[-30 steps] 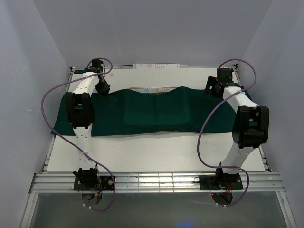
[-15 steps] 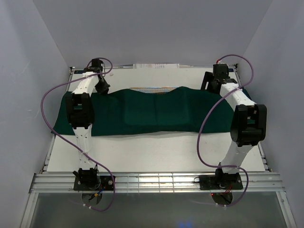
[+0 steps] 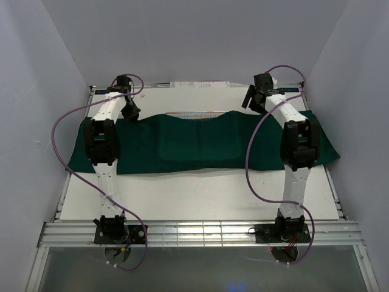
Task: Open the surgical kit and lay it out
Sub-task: Open the surgical kit at the center of the board.
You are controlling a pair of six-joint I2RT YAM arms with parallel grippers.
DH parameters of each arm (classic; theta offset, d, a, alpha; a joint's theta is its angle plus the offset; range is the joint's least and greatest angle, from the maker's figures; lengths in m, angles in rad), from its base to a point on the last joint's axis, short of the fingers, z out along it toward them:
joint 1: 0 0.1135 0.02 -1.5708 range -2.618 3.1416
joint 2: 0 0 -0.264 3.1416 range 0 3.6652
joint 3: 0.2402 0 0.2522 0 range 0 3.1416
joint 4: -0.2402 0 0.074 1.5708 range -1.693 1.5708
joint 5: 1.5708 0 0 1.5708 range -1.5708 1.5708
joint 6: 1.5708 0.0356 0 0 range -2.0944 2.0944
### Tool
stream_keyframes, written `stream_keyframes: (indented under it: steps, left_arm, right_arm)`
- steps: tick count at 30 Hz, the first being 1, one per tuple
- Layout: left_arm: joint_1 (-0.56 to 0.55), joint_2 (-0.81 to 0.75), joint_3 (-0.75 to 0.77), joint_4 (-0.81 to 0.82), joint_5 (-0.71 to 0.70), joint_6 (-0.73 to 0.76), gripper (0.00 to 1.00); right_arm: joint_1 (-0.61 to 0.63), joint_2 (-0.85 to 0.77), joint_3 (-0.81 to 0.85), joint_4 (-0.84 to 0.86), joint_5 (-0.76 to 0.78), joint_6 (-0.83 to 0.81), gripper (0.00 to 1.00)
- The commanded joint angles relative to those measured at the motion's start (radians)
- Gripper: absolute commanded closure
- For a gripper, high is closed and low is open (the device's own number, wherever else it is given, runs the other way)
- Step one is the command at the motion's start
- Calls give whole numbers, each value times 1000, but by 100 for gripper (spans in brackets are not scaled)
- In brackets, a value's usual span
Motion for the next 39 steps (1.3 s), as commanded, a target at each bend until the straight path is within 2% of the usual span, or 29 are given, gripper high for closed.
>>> stream_keyframes:
  steps: [1,12,17,21,22,24,27,28,33,39]
  left_arm:
    - [6,-80,2,8,17,1,81]
    - [6,-74,0,11,8,1,81]
    - [6,-72,5,12,3,2,81]
    - [6,-75,8,11,-6,7,81]
    - [6,-74,8,11,-10,8,81]
    - [6,-77,5,12,-15,13,81]
    - [6,-80,5,11,-21,14,80]
    - [6,-80,5,11,-23,16,80]
    - [6,-81,3,11,-26,16,80]
    - [6,-83,2,11,-30,18,80]
  right_arm:
    - [28,32,68,-11,-19,53,15]
    - [50,171,206,-10,-85,73,18]
    - [51,179,200,-31,-92,69,21]
    - [51,148,171,-60,-87,52,31]
    - [50,141,164,-68,-84,44,38]
    - [51,121,155,-83,-70,37,39]
    - [50,99,155,-114,-46,14,45]
    - [50,93,155,-121,-42,6,52]
    - [48,65,146,-145,-13,-12,67]
    - [27,45,111,-148,-7,-17,68]
